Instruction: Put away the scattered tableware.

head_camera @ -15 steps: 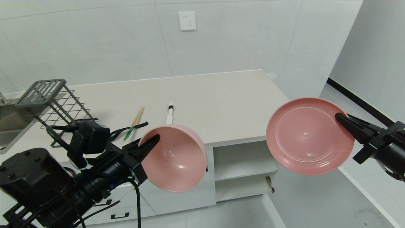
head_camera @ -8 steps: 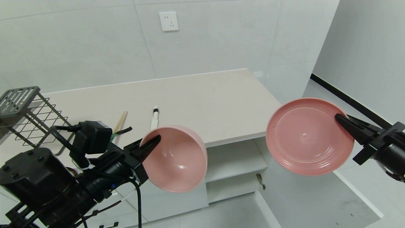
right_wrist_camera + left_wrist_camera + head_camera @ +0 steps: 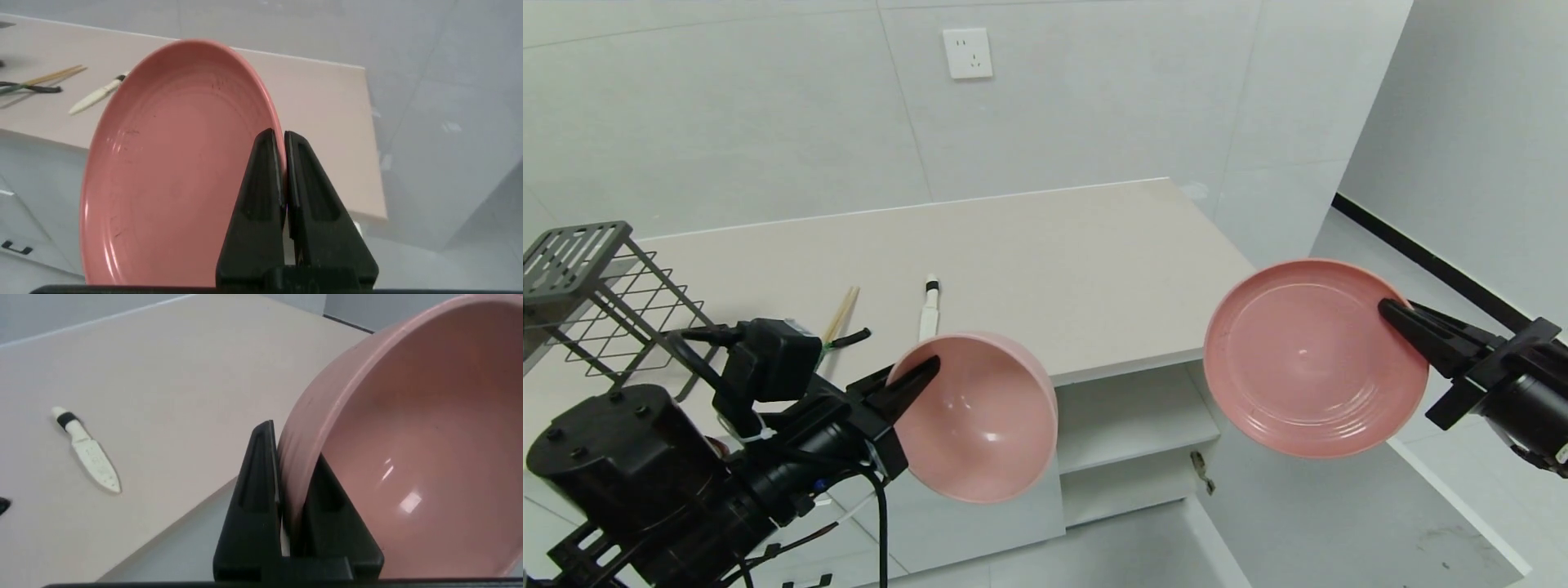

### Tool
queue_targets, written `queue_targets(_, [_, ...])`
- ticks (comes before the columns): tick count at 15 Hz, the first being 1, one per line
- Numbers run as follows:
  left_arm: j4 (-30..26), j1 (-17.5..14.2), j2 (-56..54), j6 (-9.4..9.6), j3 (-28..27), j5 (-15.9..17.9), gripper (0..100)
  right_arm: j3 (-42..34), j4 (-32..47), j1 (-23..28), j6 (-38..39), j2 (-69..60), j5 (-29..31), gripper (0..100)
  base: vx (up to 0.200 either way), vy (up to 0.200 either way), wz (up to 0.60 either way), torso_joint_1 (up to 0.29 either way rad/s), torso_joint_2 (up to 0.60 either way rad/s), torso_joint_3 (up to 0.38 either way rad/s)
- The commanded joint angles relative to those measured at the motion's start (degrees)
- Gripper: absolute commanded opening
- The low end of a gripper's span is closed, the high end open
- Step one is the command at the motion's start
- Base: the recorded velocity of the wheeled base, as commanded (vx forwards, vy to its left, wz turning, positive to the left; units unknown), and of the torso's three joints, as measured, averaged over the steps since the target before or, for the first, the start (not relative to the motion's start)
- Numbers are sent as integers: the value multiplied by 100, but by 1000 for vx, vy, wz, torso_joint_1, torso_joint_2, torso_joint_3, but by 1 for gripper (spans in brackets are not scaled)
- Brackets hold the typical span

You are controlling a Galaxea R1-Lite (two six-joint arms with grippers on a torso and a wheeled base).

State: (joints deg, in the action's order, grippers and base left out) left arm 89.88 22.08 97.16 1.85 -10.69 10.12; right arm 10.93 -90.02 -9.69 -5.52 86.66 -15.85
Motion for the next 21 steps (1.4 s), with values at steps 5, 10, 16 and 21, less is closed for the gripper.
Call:
queue_targets(5, [12,-2,5,-1,6,-1,0,-39,2,2,-10,17,3,0,0,0,0,0,0,0])
queue_targets(10, [12,-2,-57,8,50,-1,0,-39,2,2,-10,9,3,0,0,0,0,-149,293,147])
queue_targets(16, [12,-2,-66,-1,111,-1,0,-48,2,2,-19,17,3,0,0,0,0,-275,539,266])
queue_targets(21, [12,-2,-127,-1,269,-1,0,-65,2,-6,-72,17,3,0,0,0,0,-266,516,249])
